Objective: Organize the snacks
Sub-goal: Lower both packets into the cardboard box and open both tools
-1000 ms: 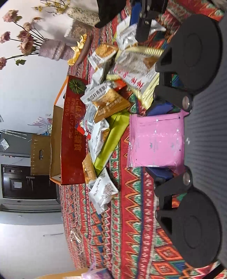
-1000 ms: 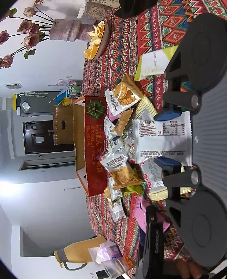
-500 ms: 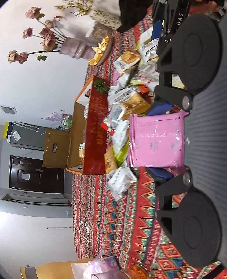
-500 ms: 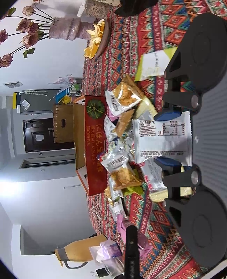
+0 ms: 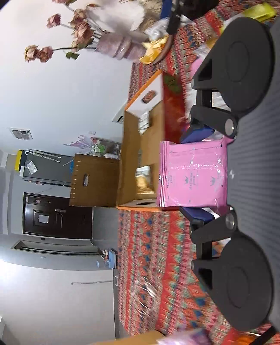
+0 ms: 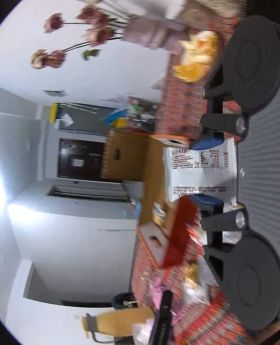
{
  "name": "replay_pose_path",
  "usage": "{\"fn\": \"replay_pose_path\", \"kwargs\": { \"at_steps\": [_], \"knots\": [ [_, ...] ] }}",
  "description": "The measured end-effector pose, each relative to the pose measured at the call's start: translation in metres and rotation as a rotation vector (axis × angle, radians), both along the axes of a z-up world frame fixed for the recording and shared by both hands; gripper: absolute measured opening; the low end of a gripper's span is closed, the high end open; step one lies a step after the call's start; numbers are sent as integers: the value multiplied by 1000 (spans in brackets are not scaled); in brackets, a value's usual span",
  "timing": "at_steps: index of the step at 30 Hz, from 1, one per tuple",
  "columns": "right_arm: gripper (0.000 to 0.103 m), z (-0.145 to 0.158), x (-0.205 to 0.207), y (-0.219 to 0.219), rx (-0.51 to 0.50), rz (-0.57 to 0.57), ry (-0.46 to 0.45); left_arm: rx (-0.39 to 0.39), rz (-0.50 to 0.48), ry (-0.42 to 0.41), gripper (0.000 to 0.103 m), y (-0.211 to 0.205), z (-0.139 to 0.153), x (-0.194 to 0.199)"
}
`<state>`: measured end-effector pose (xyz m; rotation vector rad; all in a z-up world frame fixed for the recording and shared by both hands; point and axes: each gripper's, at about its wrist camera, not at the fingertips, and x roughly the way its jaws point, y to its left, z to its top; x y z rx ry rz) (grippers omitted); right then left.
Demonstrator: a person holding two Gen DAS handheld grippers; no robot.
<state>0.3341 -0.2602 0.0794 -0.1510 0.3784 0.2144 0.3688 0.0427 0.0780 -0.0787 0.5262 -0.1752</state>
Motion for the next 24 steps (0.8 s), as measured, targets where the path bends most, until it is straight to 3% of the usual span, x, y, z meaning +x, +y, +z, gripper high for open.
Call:
{"fn": "replay_pose_path", "kwargs": {
  "at_steps": [5,8,11,15,19,22,24],
  "knots": [
    [43,30,72,-1,-3,35,-26,-50,-26,34,63,-2,8,74],
    [43,37,132,-1,23,55,30,-50,-35,54,63,-11,11,120],
    [43,34,196,0,94,82,142,-46,-64,82,63,-27,15,165],
    [43,11,277,7,197,79,317,-1,-122,151,63,-59,3,221],
    [43,-28,334,22,289,45,473,39,-109,244,63,-79,-26,265],
    [43,-53,354,38,269,11,531,58,-92,293,63,-84,-46,288],
    [46,-65,360,45,237,-14,554,26,-88,329,62,-79,-51,295]
  ]
}}
